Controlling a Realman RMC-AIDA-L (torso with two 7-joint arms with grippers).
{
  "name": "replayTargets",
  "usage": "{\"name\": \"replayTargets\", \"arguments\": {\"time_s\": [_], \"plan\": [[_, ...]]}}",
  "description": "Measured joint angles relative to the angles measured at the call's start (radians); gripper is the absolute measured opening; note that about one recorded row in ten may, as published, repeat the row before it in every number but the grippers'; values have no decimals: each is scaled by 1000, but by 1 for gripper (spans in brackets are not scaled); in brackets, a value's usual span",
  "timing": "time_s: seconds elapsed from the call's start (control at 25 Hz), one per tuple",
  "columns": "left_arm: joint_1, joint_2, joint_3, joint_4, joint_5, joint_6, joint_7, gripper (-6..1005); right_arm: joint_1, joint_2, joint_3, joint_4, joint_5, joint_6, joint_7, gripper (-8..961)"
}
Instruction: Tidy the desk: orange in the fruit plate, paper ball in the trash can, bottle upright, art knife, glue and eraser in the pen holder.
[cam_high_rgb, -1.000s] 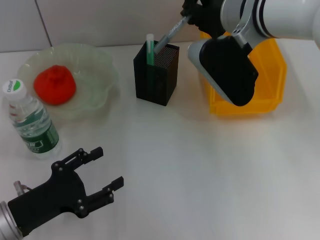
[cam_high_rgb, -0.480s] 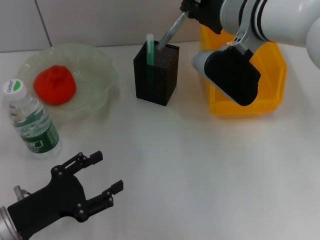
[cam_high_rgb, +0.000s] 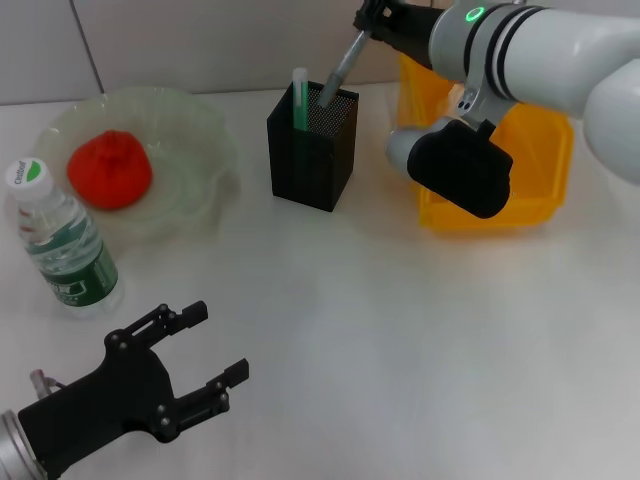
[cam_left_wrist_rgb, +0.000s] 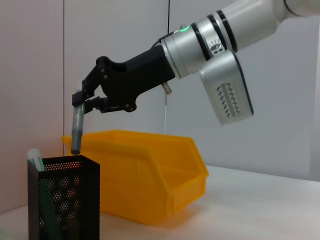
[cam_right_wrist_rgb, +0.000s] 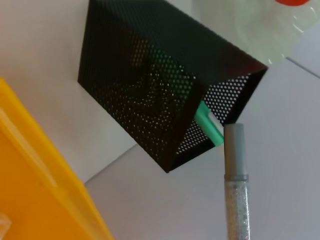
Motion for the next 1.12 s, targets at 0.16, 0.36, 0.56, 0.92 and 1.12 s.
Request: {"name": "replayTargets", "arguments": {"time_s": [0.16,0.36,0.56,0.92,1.12], "plan": [[-2,0,0,0,0,-2,-3,785,10,1,-8,20,1,25,-3,140],[-3,0,0,0,-1,-2,-3,785,25,3,-16,41,1,36,-5,140],[-3,0,0,0,-1,-2,-2,785,39,4,-21,106,2,108,-48,140],[-3,0,0,0,-1,-3,-3,785,50,6,-34,149,2,161,-62,146],[-3,1,0,0,-1,-3,-3,785,50,6,-54,176,3,218,-57,157]]}}
